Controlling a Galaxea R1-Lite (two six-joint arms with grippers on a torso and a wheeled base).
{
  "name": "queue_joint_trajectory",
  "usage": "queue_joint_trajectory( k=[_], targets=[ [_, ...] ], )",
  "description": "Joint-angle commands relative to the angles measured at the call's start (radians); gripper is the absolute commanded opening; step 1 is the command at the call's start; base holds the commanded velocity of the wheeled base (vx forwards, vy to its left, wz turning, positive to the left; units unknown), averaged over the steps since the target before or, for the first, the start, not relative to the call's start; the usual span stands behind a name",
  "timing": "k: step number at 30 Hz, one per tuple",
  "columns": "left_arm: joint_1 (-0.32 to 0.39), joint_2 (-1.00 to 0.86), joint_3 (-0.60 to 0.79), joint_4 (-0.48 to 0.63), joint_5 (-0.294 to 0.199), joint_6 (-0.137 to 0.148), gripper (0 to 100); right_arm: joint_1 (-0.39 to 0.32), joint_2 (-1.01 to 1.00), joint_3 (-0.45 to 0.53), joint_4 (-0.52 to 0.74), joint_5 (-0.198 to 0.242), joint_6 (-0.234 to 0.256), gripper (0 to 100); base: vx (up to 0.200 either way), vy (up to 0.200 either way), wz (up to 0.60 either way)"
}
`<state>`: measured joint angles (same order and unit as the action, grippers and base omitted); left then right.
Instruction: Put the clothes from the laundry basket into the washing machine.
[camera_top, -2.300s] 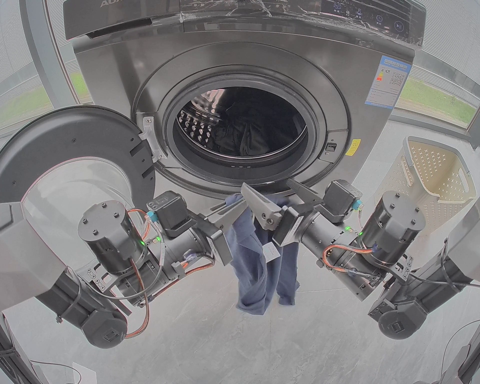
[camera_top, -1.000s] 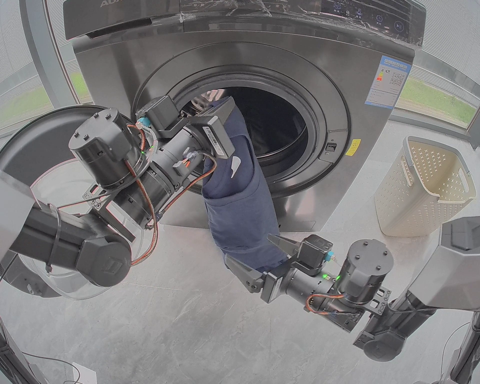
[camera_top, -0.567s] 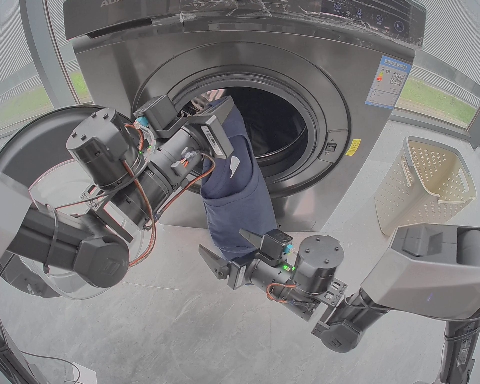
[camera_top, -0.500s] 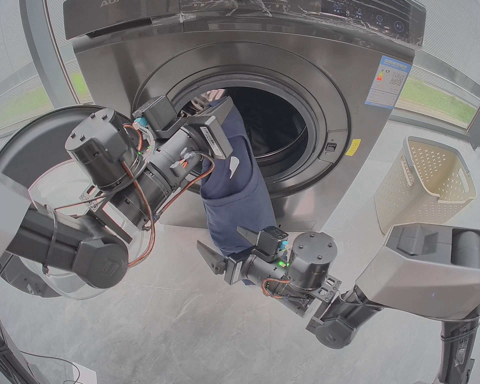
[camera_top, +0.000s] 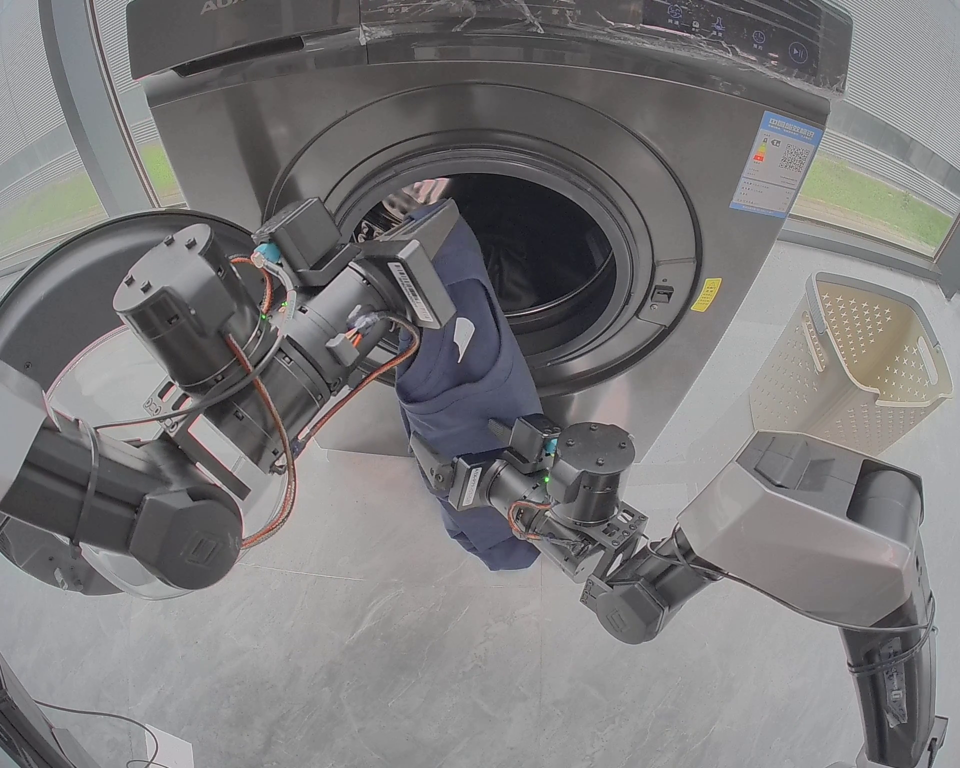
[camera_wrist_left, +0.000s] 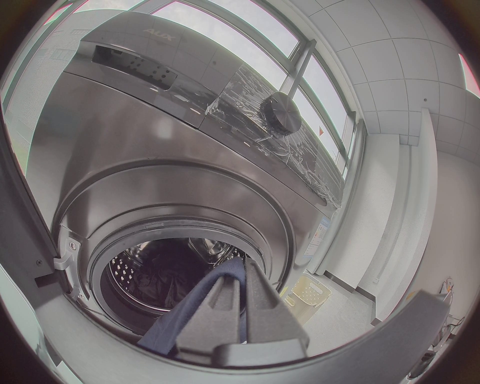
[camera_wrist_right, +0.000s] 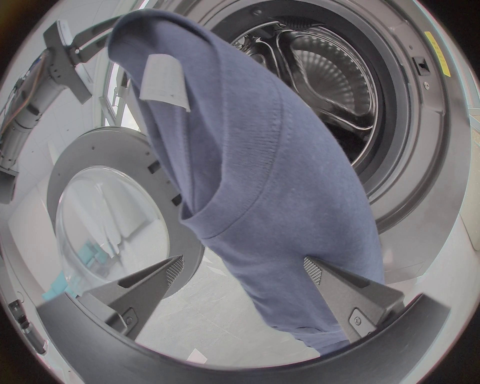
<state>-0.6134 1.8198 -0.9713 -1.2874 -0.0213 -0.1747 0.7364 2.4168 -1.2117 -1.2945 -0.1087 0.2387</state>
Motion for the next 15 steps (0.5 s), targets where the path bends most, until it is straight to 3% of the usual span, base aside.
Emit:
queue_joint_trajectory(
  k=[1, 12, 13, 15],
  targets=[
    [0.000, -0.007, 0.014, -0.001, 0.000, 0.000, 0, -0.014, 0.045, -0.062, 0.021, -0.019, -0.001, 100, 0.000, 0.000, 0.00],
    [0.001, -0.014, 0.032, -0.006, 0.000, 0.000, 0, -0.034, 0.096, -0.195, 0.061, -0.040, -0.007, 100, 0.000, 0.000, 0.00],
    [0.001, -0.014, 0.032, -0.006, 0.000, -0.002, 0, -0.034, 0.097, -0.203, 0.060, -0.042, -0.007, 0, 0.000, 0.000, 0.00],
    [0.004, -0.013, 0.032, -0.006, 0.000, 0.000, 0, -0.035, 0.097, -0.193, 0.055, -0.042, -0.007, 0, 0.000, 0.000, 0.00]
  ],
)
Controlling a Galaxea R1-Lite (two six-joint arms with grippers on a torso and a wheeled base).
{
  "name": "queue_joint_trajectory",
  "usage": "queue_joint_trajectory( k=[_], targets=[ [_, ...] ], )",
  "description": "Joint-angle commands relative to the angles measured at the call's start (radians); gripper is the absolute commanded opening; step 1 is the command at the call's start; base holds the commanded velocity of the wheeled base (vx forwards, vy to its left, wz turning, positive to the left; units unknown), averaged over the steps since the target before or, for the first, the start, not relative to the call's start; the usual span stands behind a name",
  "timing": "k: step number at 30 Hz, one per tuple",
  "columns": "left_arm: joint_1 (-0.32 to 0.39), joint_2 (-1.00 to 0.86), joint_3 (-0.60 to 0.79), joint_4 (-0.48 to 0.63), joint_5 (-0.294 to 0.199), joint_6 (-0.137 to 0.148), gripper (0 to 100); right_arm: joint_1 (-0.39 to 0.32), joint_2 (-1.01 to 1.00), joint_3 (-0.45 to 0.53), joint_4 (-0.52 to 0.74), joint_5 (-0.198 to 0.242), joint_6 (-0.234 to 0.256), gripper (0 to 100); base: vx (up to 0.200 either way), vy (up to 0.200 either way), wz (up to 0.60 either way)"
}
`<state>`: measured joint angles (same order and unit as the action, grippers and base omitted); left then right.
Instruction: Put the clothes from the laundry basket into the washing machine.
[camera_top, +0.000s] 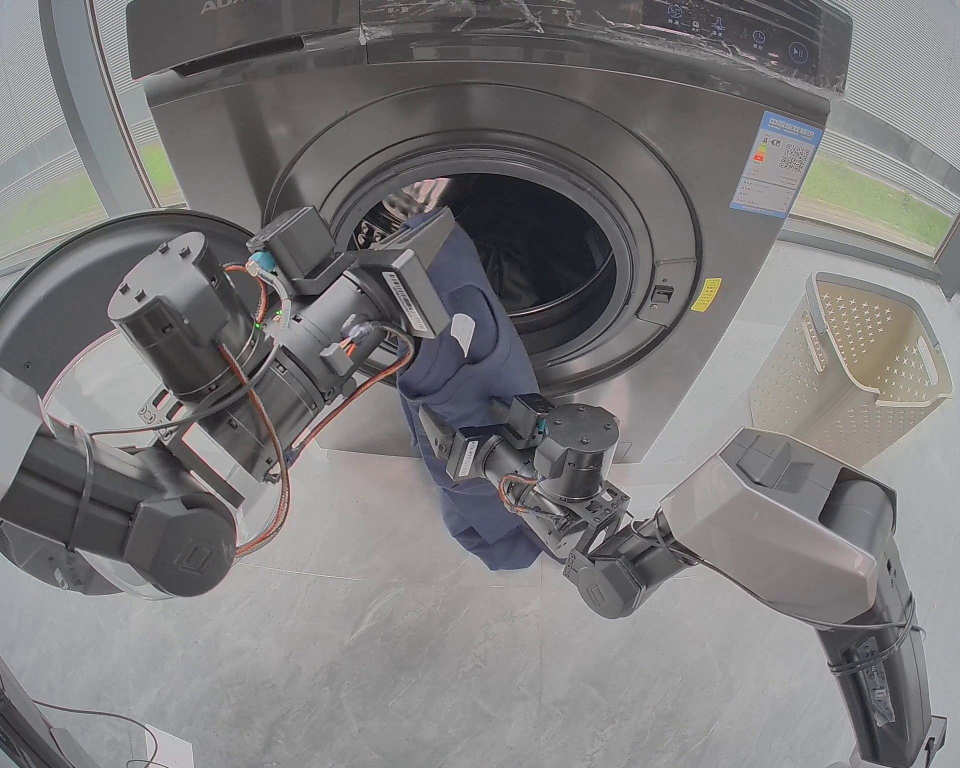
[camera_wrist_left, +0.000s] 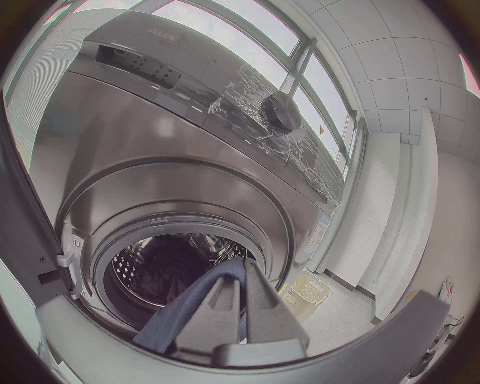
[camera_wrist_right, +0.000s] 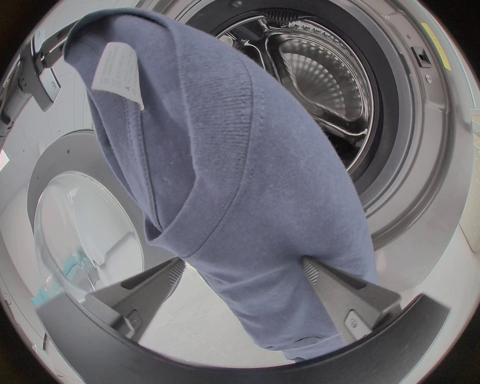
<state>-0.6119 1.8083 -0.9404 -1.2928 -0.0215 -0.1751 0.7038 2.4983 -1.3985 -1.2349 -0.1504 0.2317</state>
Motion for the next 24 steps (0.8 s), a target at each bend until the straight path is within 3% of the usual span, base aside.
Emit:
queue_joint_trajectory(
  k=[1, 10, 15, 21, 24],
  targets=[
    [0.006, 0.000, 0.002, 0.000, 0.000, 0.000, 0, -0.003, 0.016, -0.002, -0.006, 0.000, 0.000, 0, 0.000, 0.000, 0.00],
    [0.067, 0.022, -0.008, 0.000, -0.014, 0.002, 0, 0.023, -0.148, 0.234, -0.048, 0.000, -0.005, 0, 0.000, 0.000, 0.00],
    [0.080, 0.022, -0.008, 0.000, -0.015, 0.002, 0, 0.025, -0.309, 0.443, -0.069, 0.005, -0.012, 0, 0.000, 0.000, 0.00],
    [0.081, 0.020, -0.008, -0.002, -0.011, 0.000, 0, 0.013, -0.464, 0.624, -0.090, 0.025, -0.017, 0, 0.000, 0.000, 0.00],
    [0.081, 0.002, 0.005, -0.010, -0.005, 0.000, 0, -0.017, -0.567, 0.693, -0.097, 0.060, -0.017, 0, 0.000, 0.000, 0.00]
  ],
)
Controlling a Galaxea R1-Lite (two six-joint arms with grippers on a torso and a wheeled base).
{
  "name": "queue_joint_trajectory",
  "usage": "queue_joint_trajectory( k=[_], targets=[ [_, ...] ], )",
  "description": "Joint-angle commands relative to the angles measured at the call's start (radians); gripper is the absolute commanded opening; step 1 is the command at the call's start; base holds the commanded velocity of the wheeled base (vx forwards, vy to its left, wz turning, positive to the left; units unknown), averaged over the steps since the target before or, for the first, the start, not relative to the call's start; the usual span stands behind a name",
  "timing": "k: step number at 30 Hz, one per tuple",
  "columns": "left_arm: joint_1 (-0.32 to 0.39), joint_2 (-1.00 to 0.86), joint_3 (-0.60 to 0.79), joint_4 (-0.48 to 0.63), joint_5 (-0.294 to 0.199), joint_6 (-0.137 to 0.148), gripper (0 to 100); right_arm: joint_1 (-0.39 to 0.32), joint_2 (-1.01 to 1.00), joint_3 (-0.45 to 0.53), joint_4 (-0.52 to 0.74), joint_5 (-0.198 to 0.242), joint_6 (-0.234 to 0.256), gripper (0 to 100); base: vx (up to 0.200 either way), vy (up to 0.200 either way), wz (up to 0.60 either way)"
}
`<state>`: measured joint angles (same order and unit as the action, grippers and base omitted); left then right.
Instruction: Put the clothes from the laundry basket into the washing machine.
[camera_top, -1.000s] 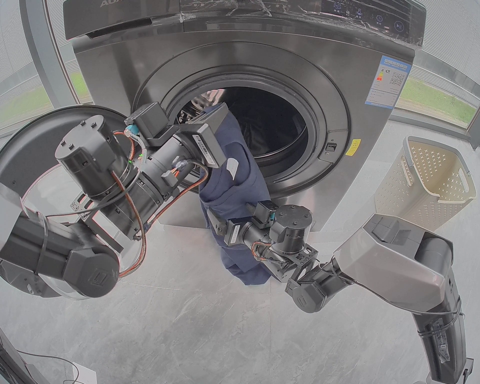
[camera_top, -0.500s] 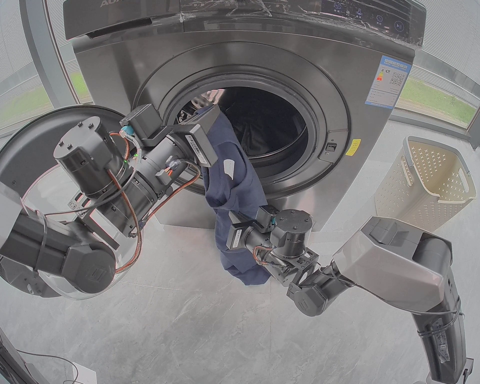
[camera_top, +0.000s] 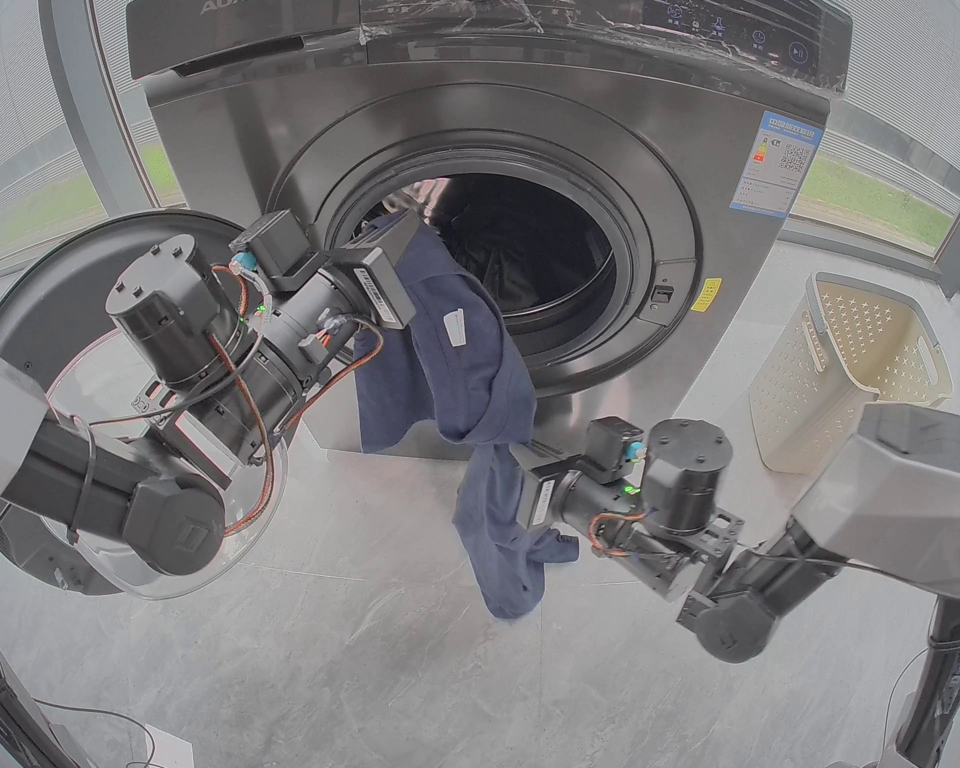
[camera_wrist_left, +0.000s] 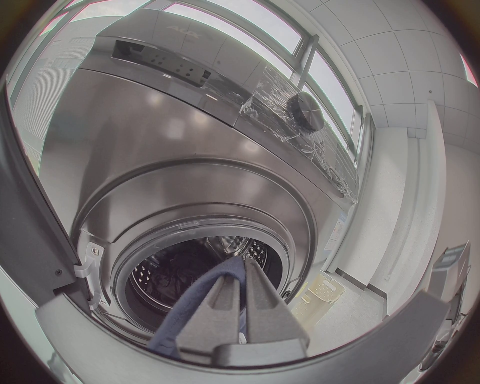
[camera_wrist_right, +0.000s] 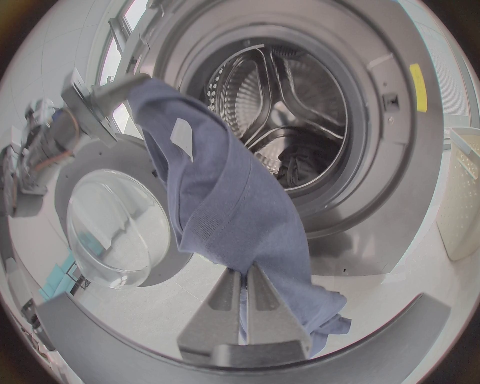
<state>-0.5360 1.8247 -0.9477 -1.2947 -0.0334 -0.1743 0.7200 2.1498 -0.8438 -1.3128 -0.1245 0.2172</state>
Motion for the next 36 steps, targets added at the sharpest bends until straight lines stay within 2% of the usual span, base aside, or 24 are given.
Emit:
queue_joint_trajectory(
  k=[1, 3, 9, 13, 15, 20, 23, 27, 28, 33, 36],
  targets=[
    [0.005, -0.015, 0.012, -0.008, 0.007, -0.001, 0, -0.033, -0.219, 0.138, -0.019, 0.034, -0.002, 0, 0.000, 0.000, 0.00],
    [-0.006, -0.065, 0.044, -0.008, 0.010, -0.002, 0, -0.059, -0.298, 0.149, -0.019, 0.054, -0.001, 0, 0.000, 0.000, 0.00],
    [-0.062, -0.226, 0.204, 0.003, 0.010, 0.001, 0, -0.047, -0.400, 0.195, -0.022, 0.063, 0.004, 0, 0.000, 0.000, 0.00],
    [-0.061, -0.311, 0.245, 0.017, -0.006, 0.001, 0, -0.027, -0.406, 0.261, -0.020, 0.077, 0.008, 0, 0.000, 0.000, 0.00],
    [-0.059, -0.314, 0.236, 0.028, -0.006, 0.001, 0, -0.027, -0.367, 0.258, -0.022, 0.075, 0.002, 0, 0.000, 0.000, 0.00],
    [-0.070, -0.303, 0.214, 0.038, -0.010, 0.001, 0, -0.036, -0.174, 0.184, -0.088, 0.074, -0.006, 0, 0.000, 0.000, 0.00],
    [-0.091, -0.294, 0.211, 0.035, -0.017, -0.001, 0, -0.045, -0.051, 0.121, -0.100, 0.077, -0.027, 0, 0.000, 0.000, 0.00],
    [-0.088, -0.289, 0.208, 0.034, -0.017, -0.001, 0, -0.079, 0.090, 0.012, -0.123, 0.101, -0.056, 0, 0.000, 0.000, 0.00],
    [-0.087, -0.288, 0.208, 0.034, -0.017, -0.001, 0, -0.085, 0.113, -0.017, -0.125, 0.103, -0.061, 100, 0.000, 0.000, 0.00],
    [-0.085, -0.265, 0.201, 0.035, -0.019, 0.001, 0, -0.111, 0.188, -0.127, -0.114, 0.101, -0.067, 100, 0.000, 0.000, 0.00],
    [-0.085, -0.245, 0.184, 0.034, -0.017, 0.001, 0, -0.142, 0.222, -0.166, -0.109, 0.101, -0.098, 100, 0.000, 0.000, 0.00]
  ],
)
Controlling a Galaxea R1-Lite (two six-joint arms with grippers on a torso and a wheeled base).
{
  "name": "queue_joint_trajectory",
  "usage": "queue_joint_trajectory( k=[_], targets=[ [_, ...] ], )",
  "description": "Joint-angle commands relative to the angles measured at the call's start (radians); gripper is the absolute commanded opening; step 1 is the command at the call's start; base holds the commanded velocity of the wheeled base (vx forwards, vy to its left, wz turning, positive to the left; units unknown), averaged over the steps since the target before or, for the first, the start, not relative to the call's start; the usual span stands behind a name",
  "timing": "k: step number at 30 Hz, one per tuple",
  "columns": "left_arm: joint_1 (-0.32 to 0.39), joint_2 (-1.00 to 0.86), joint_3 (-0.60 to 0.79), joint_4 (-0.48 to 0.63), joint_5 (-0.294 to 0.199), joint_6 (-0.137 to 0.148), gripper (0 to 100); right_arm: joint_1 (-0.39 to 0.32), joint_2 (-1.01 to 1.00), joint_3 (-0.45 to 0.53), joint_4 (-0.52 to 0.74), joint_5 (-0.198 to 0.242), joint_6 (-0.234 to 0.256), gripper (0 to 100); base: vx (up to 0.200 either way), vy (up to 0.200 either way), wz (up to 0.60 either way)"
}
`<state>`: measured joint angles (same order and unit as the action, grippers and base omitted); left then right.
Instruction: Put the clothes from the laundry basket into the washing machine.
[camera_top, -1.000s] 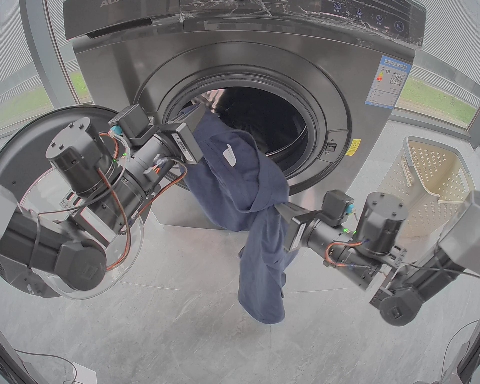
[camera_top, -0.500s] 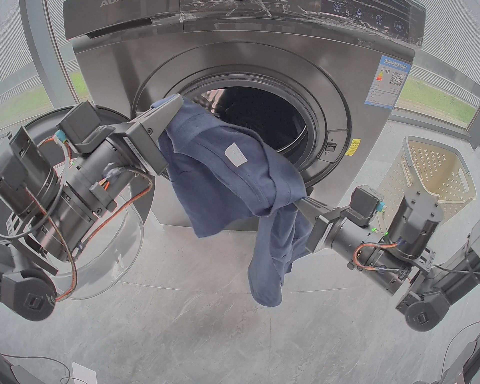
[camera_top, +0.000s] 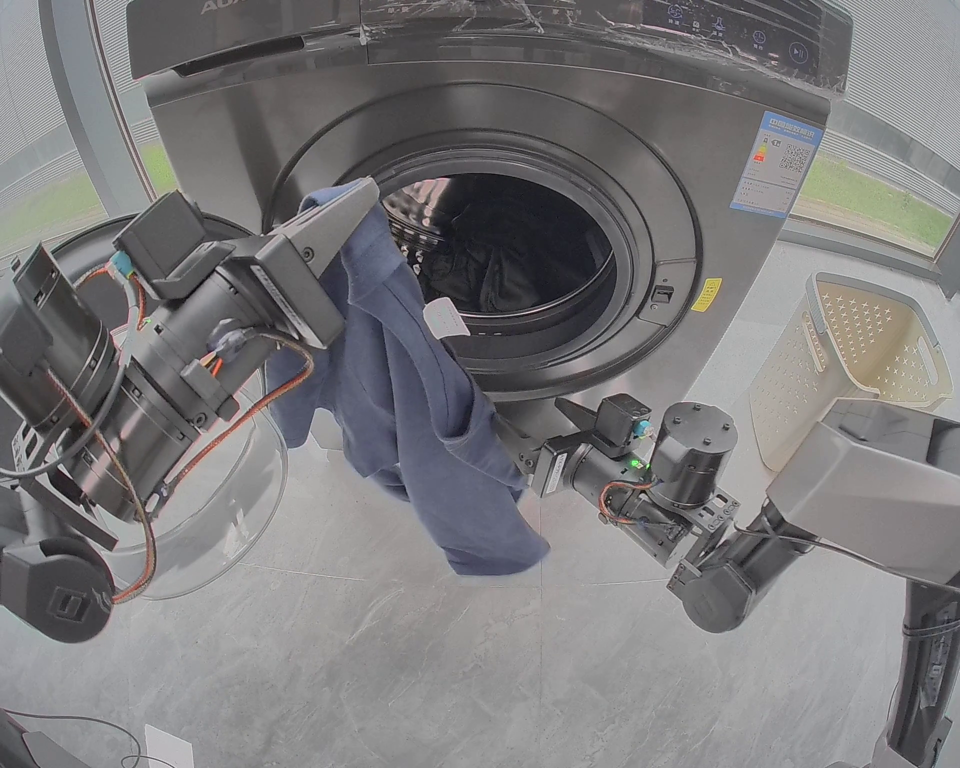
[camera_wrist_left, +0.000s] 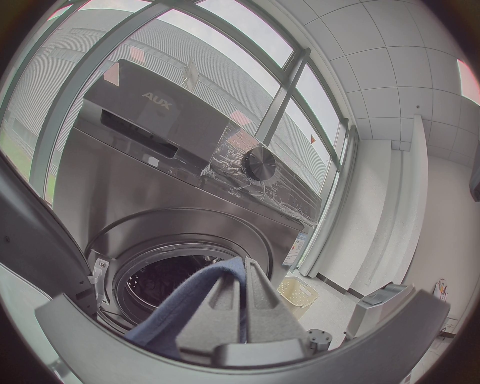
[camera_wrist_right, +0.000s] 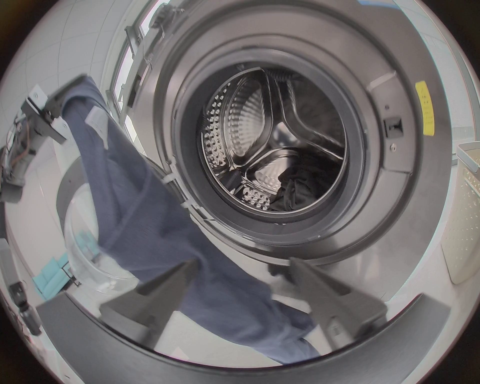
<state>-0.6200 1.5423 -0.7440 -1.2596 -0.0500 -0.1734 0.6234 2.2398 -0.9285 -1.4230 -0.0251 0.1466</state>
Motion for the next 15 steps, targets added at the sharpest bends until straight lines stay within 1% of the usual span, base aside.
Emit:
queue_joint_trajectory(
  k=[1, 5, 7, 11, 13, 15],
  targets=[
    [0.000, 0.042, -0.026, 0.000, -0.001, 0.000, 0, -0.051, 0.136, -0.085, 0.001, 0.002, -0.038, 100, 0.000, 0.000, 0.00],
    [0.006, 0.065, -0.046, 0.002, -0.001, -0.001, 0, -0.060, 0.138, -0.070, -0.014, 0.007, -0.045, 100, 0.000, 0.000, 0.00],
    [0.009, 0.084, -0.055, 0.000, -0.001, -0.001, 0, -0.059, 0.127, -0.033, -0.025, 0.007, -0.047, 100, 0.000, 0.000, 0.00],
    [0.025, 0.116, -0.080, -0.001, 0.004, -0.001, 0, -0.045, 0.072, 0.085, -0.080, 0.017, -0.047, 100, 0.000, 0.000, 0.00],
    [0.026, 0.131, -0.098, -0.003, 0.007, -0.003, 0, -0.025, 0.029, 0.165, -0.105, 0.036, -0.047, 100, 0.000, 0.000, 0.00],
    [0.026, 0.140, -0.112, 0.000, 0.010, -0.003, 0, -0.005, -0.011, 0.218, -0.119, 0.053, -0.047, 100, 0.000, 0.000, 0.00]
  ],
)
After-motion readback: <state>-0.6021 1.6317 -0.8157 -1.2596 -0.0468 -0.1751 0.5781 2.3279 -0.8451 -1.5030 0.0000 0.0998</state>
